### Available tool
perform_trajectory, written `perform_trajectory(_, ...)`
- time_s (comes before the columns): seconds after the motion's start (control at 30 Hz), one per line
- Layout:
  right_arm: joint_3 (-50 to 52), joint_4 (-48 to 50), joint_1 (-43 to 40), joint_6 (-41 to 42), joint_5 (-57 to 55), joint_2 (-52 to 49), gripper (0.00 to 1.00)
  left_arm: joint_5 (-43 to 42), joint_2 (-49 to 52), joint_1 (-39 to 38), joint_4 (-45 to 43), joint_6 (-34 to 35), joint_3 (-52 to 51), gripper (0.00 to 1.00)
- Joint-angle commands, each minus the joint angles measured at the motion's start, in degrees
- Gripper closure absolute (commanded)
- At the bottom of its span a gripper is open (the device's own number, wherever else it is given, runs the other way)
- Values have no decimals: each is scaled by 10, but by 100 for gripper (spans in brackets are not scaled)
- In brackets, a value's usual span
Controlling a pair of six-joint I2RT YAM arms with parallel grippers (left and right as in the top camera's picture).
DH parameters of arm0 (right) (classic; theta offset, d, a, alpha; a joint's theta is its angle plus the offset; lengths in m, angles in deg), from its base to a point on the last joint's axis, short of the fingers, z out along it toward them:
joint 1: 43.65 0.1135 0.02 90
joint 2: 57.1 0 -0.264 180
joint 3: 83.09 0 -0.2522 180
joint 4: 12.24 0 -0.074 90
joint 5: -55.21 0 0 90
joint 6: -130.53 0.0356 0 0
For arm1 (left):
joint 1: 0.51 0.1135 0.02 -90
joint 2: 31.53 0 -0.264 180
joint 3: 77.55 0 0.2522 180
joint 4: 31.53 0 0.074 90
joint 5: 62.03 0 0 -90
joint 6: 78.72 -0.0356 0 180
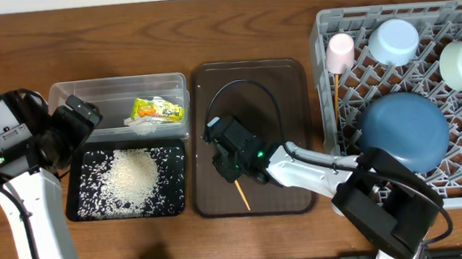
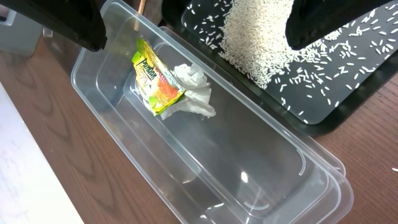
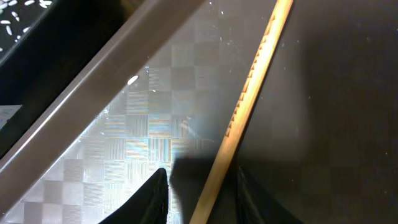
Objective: Sort waste into correct bins and load items into the dishwasher rack
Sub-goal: 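Grip the second wooden chopstick and lift it, then carry the second chopstick right to the rack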
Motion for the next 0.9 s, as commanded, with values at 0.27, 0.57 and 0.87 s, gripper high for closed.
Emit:
perform_trajectory(0.27,3,-25,3,-9,-19,-8,97,1,1,3,2,3,10,5)
perform_trajectory(0.57,-2,-5,-9,-9,-148,34,99,1,1,3,2,3,10,5)
perform_trajectory(0.87,-2,-61,-66,-42,-307,212,99,1,1,3,2,3,10,5)
